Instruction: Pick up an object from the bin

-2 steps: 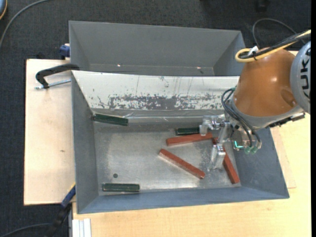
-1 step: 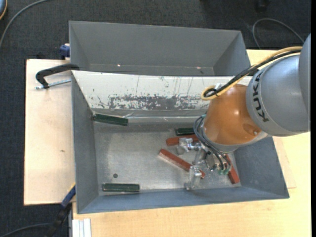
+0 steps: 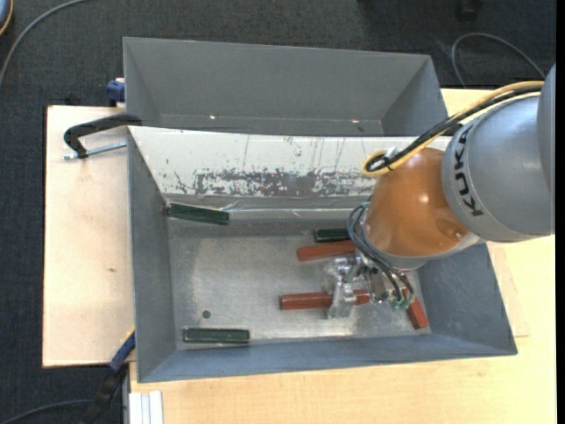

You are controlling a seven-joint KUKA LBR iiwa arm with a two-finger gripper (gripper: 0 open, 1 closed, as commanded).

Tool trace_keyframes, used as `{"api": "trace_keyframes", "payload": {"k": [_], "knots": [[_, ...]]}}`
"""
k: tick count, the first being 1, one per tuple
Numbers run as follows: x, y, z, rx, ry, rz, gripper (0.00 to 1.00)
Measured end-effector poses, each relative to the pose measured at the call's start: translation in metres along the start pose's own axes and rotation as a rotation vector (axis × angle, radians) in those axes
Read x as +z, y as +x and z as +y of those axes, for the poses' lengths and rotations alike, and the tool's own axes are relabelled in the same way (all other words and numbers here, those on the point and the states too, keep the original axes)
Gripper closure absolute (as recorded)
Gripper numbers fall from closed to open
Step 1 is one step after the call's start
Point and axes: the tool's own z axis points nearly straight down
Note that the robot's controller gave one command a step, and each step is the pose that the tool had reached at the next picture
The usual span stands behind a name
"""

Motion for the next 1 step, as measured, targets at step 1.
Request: {"api": "trace_keyframes", "payload": {"k": [1], "knots": [[-0.1326,-0.0094,0.0051,-0.14,0.002,-0.013,1.0]]}}
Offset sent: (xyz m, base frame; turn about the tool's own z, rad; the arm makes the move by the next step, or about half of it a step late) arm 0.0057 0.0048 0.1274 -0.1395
